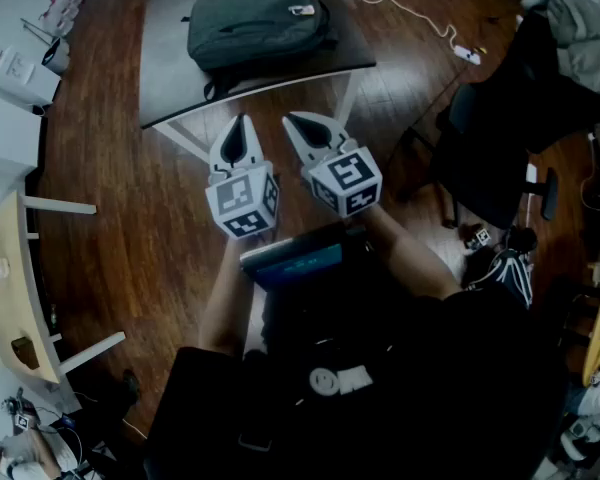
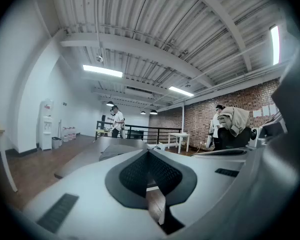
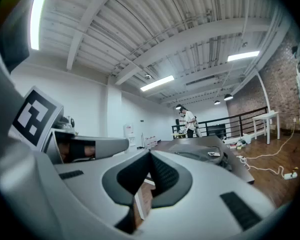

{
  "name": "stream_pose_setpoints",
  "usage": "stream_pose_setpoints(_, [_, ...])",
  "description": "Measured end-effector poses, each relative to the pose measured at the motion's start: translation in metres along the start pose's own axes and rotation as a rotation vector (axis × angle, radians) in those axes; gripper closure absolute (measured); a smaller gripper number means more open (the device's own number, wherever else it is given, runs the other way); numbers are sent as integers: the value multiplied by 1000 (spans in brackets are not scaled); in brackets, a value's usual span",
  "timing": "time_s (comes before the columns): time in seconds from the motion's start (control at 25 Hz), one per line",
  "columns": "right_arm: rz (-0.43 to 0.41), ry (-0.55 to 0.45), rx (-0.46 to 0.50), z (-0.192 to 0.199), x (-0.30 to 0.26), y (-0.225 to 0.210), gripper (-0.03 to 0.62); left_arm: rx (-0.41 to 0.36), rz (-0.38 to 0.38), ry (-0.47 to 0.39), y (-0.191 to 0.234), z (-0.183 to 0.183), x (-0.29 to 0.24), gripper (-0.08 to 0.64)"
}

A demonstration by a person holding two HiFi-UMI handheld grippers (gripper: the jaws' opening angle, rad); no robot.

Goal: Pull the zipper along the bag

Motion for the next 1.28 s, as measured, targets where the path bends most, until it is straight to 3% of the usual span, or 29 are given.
stream_pose_setpoints(0.52, [31, 7, 13, 6, -2, 11, 583, 8, 25, 13, 13, 5, 4, 558])
stream_pose_setpoints(1.28, [-44, 21, -5, -22, -89, -73, 583, 10, -53, 40, 32, -24, -99, 558])
Point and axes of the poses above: the fingertips, and each gripper's own axes: x backward along the fingers, y to its left, z out of its underside, the point moved 7 cm from there along x, backward along the fingers, and after that the axes turned 13 degrees about y, right-handed, at the moved point
